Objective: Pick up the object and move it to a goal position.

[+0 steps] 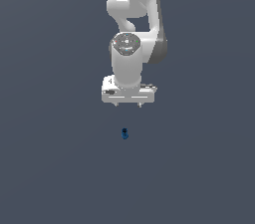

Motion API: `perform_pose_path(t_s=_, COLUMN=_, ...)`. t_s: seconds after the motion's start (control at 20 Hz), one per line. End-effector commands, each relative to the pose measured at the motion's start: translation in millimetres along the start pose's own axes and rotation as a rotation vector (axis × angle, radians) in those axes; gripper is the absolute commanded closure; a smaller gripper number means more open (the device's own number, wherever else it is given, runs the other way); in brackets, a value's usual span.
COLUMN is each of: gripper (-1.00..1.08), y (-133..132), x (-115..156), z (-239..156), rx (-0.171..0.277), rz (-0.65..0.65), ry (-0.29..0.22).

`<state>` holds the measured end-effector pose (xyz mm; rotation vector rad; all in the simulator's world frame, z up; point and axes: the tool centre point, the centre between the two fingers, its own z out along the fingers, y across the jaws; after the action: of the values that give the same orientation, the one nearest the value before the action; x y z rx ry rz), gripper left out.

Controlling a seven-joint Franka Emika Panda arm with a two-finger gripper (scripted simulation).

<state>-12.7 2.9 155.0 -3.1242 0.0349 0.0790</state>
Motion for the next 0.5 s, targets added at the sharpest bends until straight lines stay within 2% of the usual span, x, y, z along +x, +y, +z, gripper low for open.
perform_pose_path(t_s=0.0, gripper=-0.92, y=0.0, x=0.0, z=0.0, rx=0.0, rz=0.0, ry=0.0)
perform_pose_path(t_s=0.45, gripper=-0.92, y=5.3, x=3.9, z=-9.3, rx=-0.026, rz=0.011, ry=0.007)
